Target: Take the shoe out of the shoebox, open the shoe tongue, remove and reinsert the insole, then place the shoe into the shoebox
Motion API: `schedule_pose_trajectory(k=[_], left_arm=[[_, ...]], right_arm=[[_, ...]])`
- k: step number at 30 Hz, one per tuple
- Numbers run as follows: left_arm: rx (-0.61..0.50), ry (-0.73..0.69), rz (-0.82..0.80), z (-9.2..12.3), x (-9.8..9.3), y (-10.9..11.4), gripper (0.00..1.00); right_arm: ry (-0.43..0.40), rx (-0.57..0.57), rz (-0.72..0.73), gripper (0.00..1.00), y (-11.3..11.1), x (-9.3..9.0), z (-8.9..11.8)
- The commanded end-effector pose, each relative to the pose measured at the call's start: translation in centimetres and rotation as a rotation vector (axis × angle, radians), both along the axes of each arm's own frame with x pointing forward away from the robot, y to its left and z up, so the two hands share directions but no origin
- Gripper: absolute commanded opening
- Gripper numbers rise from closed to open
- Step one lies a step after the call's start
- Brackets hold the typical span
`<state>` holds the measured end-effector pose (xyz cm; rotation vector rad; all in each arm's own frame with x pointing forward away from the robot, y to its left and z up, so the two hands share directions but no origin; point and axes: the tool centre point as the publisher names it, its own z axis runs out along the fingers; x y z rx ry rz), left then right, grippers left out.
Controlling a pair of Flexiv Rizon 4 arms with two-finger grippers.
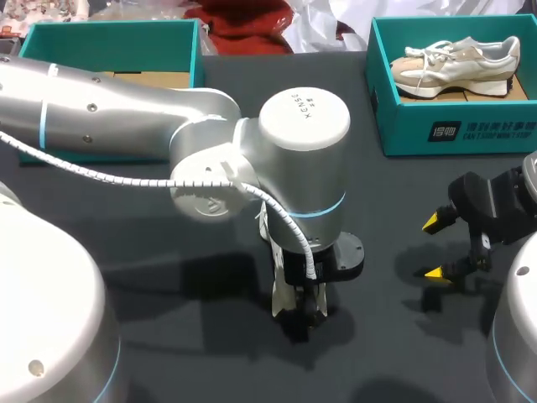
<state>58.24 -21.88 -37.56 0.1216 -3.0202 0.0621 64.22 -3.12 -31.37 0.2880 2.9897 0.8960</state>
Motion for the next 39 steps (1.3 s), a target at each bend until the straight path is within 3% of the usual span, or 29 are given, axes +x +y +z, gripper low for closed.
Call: schedule_pose_trajectory(k=[1, 5, 7, 9, 10, 11, 22, 39], left_arm=[[0.012, -0.011, 0.002, -0.4, -0.3, -0.1, 0.66], [0.037, -0.02, 0.016, -0.9, -0.2, 0.0, 0.5], [0.048, -0.016, 0.016, -1.1, -0.1, 0.1, 0.48], [0.051, -0.014, 0.017, -1.1, -0.1, 0.2, 0.37], [0.052, -0.013, 0.018, -1.2, -0.1, 0.2, 0.26], [0.053, -0.013, 0.018, -1.1, 0.0, 0.2, 0.02], [0.025, -0.001, 0.002, 2.5, 1.2, 1.3, 0.0], [0.008, -0.058, 0.029, 11.8, 7.3, 4.9, 0.0]], right_arm=[[-0.003, -0.002, -0.002, 1.0, 0.0, -0.3, 0.1], [-0.003, -0.002, -0.002, 1.0, 0.0, -0.3, 0.1], [-0.003, -0.002, -0.002, 1.0, 0.0, -0.3, 0.1], [-0.003, -0.002, -0.002, 1.0, 0.0, -0.3, 0.1], [-0.003, -0.002, -0.002, 1.0, 0.0, -0.3, 0.1], [-0.003, -0.002, -0.002, 1.0, 0.0, -0.3, 0.1], [-0.003, -0.002, -0.002, 1.0, 0.0, -0.3, 0.1], [-0.003, -0.002, -0.002, 1.0, 0.0, -0.3, 0.1]])
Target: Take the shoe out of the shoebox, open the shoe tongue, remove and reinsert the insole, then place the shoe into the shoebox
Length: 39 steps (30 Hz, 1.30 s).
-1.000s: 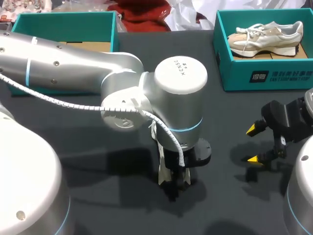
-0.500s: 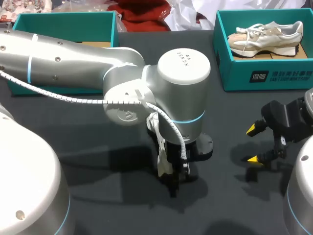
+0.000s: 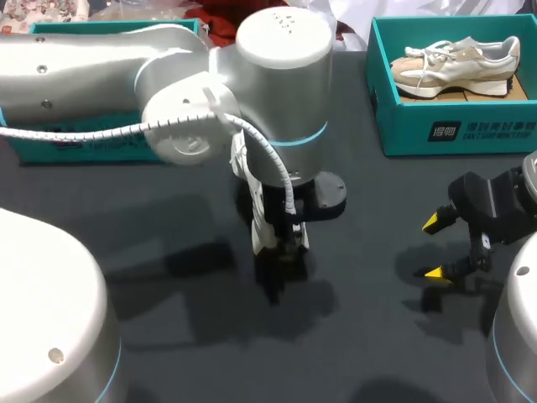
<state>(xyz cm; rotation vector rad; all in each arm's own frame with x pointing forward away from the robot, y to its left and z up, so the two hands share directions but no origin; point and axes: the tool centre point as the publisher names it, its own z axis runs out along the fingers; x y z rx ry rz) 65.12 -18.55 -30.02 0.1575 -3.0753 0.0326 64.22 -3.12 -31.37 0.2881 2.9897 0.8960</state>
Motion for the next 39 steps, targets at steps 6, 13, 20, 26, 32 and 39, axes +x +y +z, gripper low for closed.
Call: schedule_pose_trajectory(k=[6, 13, 20, 26, 32, 39], left_arm=[[-0.016, -0.004, 0.006, 4.3, 0.4, 1.5, 0.0], [-0.023, -0.023, -0.007, 4.8, 0.4, 1.7, 0.0], [-0.052, -0.027, -0.064, 9.4, 4.2, 4.9, 0.0], [-0.045, -0.049, -0.123, 13.0, 8.0, 7.9, 0.0], [-0.01, -0.117, -0.088, 13.8, 10.3, 9.1, 0.0], [-0.01, -0.117, -0.088, 13.8, 10.3, 9.1, 0.0]], right_arm=[[-0.003, -0.002, -0.002, 1.0, 0.0, -0.3, 0.1], [-0.003, -0.002, -0.002, 1.0, 0.0, -0.3, 0.1], [-0.003, -0.002, -0.002, 1.0, 0.0, -0.3, 0.1], [-0.003, -0.002, -0.002, 1.0, 0.0, -0.3, 0.1], [-0.003, -0.002, -0.002, 1.0, 0.0, -0.3, 0.1], [-0.003, -0.002, -0.002, 1.0, 0.0, -0.3, 0.1]])
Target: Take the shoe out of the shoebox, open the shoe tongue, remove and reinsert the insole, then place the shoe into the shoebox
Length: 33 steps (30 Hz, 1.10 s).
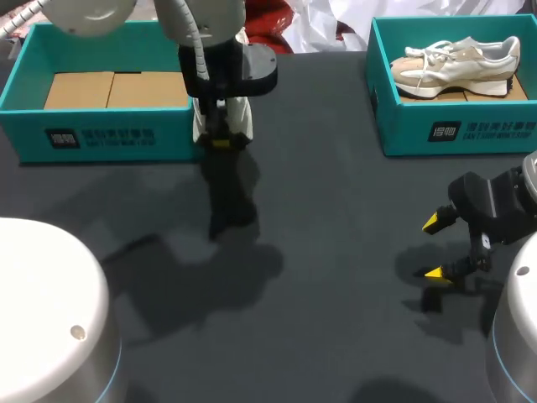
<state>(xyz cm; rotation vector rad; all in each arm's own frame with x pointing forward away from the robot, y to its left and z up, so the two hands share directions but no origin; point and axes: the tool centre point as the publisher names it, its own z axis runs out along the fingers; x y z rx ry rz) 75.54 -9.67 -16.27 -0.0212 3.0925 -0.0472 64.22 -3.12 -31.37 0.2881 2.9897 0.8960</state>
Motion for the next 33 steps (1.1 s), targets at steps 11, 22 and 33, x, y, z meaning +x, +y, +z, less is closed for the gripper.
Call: schedule_pose_trajectory(k=[11, 22, 33], left_arm=[[-0.073, 0.065, -0.062, 1.8, 4.5, 7.0, 0.0], [-0.043, 0.093, -0.082, 3.0, 8.9, 11.7, 0.0], [-0.079, 0.144, -0.111, 3.2, 10.7, 12.6, 0.0]], right_arm=[[-0.003, -0.002, -0.002, 1.0, 0.0, -0.3, 0.1], [-0.003, -0.002, -0.002, 1.0, 0.0, -0.3, 0.1], [-0.003, -0.002, -0.002, 1.0, 0.0, -0.3, 0.1]])
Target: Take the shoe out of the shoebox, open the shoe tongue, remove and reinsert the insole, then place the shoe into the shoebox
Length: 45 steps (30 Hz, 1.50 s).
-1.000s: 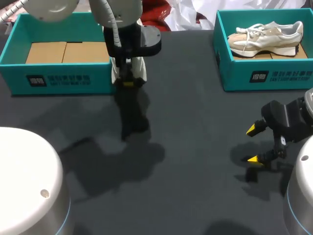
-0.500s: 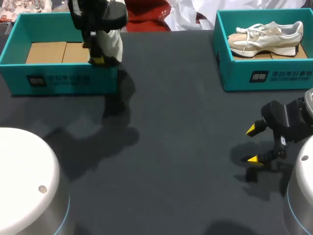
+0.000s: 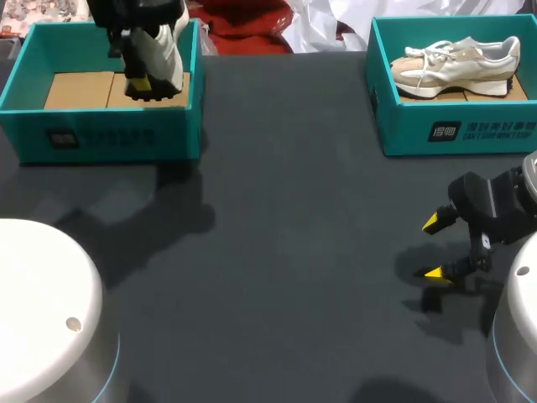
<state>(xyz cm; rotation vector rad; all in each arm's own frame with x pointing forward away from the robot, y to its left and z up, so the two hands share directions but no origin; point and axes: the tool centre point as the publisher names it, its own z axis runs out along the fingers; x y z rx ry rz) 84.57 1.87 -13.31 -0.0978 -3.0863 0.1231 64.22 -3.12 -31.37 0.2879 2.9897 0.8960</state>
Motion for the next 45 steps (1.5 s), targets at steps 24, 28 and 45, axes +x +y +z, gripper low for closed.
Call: schedule_pose_trajectory(k=[24, 28, 45], left_arm=[[0.024, 0.057, 0.015, -0.2, 10.2, 9.1, 0.0], [0.023, 0.063, 0.023, -0.9, 12.7, 12.9, 0.0], [0.035, 0.037, 0.028, -3.2, 16.1, 24.7, 0.0]], right_arm=[[-0.003, -0.002, -0.002, 1.0, 0.0, -0.3, 0.1], [-0.003, -0.002, -0.002, 1.0, 0.0, -0.3, 0.1], [-0.003, -0.002, -0.002, 1.0, 0.0, -0.3, 0.1]])
